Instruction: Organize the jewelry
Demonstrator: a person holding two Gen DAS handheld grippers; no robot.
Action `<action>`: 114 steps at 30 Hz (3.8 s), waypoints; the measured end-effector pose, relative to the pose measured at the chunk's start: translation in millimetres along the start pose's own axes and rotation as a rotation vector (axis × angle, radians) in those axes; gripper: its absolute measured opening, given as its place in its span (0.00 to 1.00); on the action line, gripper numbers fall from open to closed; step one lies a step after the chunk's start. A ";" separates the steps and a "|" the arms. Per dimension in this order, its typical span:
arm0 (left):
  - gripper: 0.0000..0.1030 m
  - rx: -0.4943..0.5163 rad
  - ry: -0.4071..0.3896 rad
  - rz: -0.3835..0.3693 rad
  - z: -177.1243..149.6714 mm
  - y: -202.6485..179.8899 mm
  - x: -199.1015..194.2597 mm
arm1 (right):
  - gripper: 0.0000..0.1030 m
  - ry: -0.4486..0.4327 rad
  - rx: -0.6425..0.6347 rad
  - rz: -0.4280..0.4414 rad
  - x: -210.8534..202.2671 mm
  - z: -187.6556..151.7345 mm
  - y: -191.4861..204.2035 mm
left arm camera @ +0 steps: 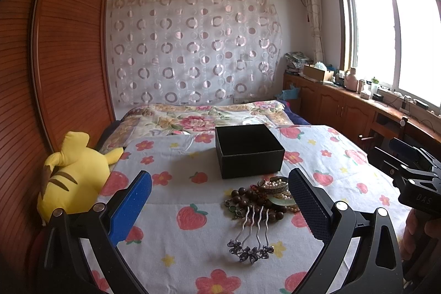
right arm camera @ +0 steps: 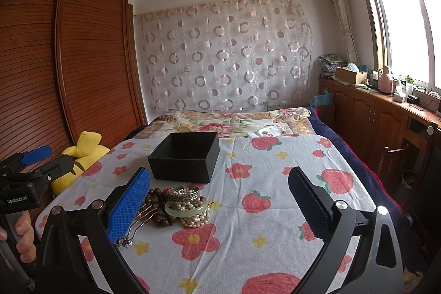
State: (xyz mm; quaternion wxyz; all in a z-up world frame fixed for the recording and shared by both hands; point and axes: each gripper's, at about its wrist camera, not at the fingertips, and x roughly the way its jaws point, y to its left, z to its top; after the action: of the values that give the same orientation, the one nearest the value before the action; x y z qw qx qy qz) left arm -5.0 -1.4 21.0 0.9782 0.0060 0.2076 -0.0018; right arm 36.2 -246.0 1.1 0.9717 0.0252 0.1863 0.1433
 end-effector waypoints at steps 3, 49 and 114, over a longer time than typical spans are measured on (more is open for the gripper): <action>0.93 0.001 -0.001 0.000 0.0 -0.1 0.2 | 0.98 0.000 -0.001 0.000 -0.3 -0.1 -0.2; 0.93 0.069 0.328 -0.152 -66.9 -19.1 58.2 | 0.98 0.205 -0.085 0.096 39.3 -48.5 -1.4; 0.55 -0.001 0.283 -0.195 -59.2 33.9 47.9 | 0.61 0.514 -0.246 0.360 188.0 -7.3 50.4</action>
State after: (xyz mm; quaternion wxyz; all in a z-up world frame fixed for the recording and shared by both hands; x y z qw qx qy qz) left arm 14.9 33.2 -52.1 0.9344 -0.0143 0.3428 -0.0956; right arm 187.1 -143.6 -67.2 0.8478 -0.0969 0.3990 0.3358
